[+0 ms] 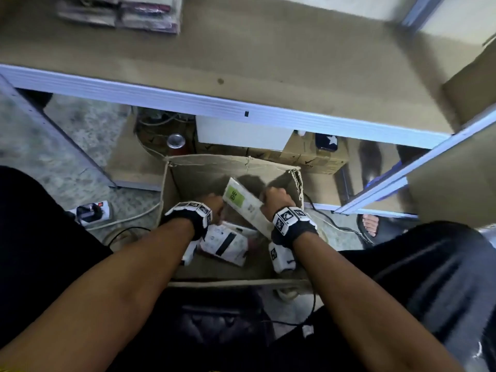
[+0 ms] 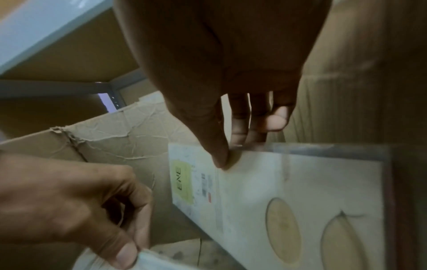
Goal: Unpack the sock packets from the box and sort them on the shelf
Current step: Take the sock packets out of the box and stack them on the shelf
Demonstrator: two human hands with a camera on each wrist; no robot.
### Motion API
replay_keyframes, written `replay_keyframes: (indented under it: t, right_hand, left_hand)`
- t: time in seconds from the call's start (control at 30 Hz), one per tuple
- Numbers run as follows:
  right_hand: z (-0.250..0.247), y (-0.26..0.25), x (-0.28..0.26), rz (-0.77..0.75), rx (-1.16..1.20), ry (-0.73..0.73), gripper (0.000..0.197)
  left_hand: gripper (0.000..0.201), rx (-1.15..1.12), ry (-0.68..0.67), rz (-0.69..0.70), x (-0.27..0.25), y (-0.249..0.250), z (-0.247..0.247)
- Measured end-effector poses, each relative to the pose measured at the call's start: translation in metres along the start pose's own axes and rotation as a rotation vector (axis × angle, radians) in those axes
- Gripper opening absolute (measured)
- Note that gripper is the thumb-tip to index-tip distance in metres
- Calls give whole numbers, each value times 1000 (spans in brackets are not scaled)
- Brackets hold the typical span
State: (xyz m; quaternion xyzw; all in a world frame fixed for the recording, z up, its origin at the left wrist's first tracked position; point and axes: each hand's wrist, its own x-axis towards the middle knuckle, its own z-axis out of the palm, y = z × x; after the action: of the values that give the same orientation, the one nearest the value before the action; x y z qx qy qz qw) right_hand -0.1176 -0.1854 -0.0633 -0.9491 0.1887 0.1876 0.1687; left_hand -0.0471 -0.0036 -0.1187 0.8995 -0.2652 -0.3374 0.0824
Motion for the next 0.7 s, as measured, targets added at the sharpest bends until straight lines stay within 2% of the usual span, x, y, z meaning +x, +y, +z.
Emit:
replay_keyframes:
  t: [0.1, 0.3, 0.43, 0.7]
  right_hand:
    - [-15, -11, -9, -36, -37, 34, 28]
    - [-44, -27, -26, -121, -33, 94, 27]
    - [-65, -32, -44, -156, -31, 107, 17]
    - [-111, -37, -72, -218, -94, 186, 21]
  left_hand:
    - [17, 46, 34, 35, -17, 12, -9]
    - [12, 40, 53, 77, -55, 24, -50]
    - [13, 66, 154, 102, -83, 23, -78]
    - [17, 70, 331, 163, -129, 25, -140]
